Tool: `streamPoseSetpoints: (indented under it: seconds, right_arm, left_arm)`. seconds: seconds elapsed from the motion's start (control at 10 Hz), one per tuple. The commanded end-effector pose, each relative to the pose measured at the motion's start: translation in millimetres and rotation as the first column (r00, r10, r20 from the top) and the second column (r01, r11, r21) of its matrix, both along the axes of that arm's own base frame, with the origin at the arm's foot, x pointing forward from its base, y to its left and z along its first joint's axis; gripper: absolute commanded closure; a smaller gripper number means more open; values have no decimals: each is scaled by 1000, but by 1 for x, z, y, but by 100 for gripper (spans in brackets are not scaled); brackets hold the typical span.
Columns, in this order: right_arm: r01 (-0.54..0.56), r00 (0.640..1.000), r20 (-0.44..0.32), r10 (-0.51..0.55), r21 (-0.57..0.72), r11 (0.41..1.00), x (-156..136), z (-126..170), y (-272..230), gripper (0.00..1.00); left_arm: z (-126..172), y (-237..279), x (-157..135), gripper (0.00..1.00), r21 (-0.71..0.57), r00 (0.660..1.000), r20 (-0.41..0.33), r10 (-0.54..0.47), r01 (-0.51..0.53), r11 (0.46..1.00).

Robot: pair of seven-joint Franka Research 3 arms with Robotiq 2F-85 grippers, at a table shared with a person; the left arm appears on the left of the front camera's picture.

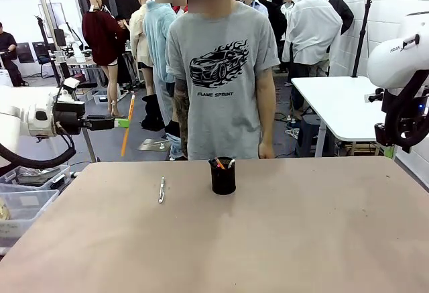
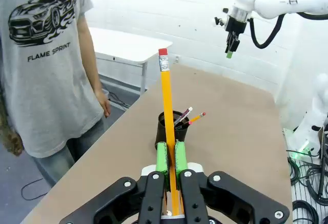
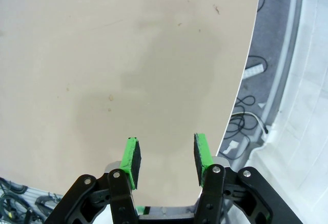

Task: Place the pens into the pen holder.
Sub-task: Pick up a writing instrument from the table and place it into the Pen holder.

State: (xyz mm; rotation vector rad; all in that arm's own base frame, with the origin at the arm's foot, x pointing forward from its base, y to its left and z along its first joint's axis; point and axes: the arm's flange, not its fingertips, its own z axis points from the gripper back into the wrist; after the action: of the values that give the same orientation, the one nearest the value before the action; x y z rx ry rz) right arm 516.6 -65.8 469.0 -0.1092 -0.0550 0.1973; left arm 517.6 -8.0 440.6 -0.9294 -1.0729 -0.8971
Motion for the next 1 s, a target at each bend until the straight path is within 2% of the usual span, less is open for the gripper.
streamPoseSetpoints:
  seconds: [0.0,0.2,0.4,0.7,0.9]
  right_arm:
    - [-9,1000,-1,9,-2,1000,0,-1,0,46]
    - [-9,1000,-1,9,-2,1000,0,-1,0,46]
    - [-9,1000,-1,9,-2,1000,0,-1,0,46]
    - [-9,1000,-1,9,-2,1000,0,-1,0,46]
    - [-9,1000,-1,9,-2,1000,0,-1,0,46]
  left_arm:
    - [-1,-23,9,100,-61,998,31,-60,62,996]
    - [-16,-64,44,100,-127,975,45,-216,220,967]
    - [-31,-109,78,100,-141,935,6,-355,352,925]
    - [-61,-181,120,100,-184,894,69,-444,449,875]
    - [-65,-213,133,100,-159,887,75,-456,462,872]
